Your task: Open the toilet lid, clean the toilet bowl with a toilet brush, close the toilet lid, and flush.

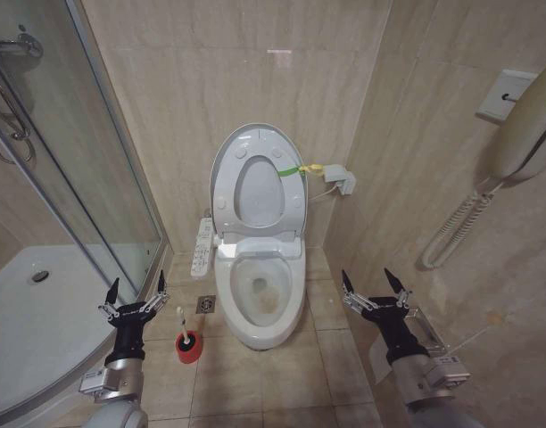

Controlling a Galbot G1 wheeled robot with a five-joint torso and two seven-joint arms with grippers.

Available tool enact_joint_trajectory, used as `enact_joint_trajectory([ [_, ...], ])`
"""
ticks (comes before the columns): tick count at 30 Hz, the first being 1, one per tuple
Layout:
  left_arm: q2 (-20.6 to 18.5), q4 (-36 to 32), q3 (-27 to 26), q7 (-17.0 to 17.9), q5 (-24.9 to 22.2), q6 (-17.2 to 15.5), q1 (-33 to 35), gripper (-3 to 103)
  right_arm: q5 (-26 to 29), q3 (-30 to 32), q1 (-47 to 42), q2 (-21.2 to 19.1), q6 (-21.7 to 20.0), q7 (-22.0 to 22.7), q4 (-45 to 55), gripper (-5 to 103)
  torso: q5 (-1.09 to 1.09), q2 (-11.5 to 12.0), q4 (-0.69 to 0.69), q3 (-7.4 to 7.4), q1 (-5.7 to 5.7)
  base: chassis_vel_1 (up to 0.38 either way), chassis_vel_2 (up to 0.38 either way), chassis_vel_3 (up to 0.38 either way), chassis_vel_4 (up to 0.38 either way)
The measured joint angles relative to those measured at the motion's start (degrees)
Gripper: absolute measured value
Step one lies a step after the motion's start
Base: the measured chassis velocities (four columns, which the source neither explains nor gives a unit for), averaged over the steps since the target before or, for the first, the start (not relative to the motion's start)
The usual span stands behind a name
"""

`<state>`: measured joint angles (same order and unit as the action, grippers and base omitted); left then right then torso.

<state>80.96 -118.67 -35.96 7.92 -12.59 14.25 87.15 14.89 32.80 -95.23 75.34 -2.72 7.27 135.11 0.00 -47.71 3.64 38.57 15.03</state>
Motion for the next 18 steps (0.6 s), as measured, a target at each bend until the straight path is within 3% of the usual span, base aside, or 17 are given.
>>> enact_joint_trajectory([
  [18,0.5,-0.3,0.4,-0.3,0.5,0.6,0.3,100,0.0,0.0,0.0,0.0,0.0,0.0,0.0,100,0.0,0.0,0.0,-0.01,-0.01,-0.003,0.006,0.002,-0.003],
])
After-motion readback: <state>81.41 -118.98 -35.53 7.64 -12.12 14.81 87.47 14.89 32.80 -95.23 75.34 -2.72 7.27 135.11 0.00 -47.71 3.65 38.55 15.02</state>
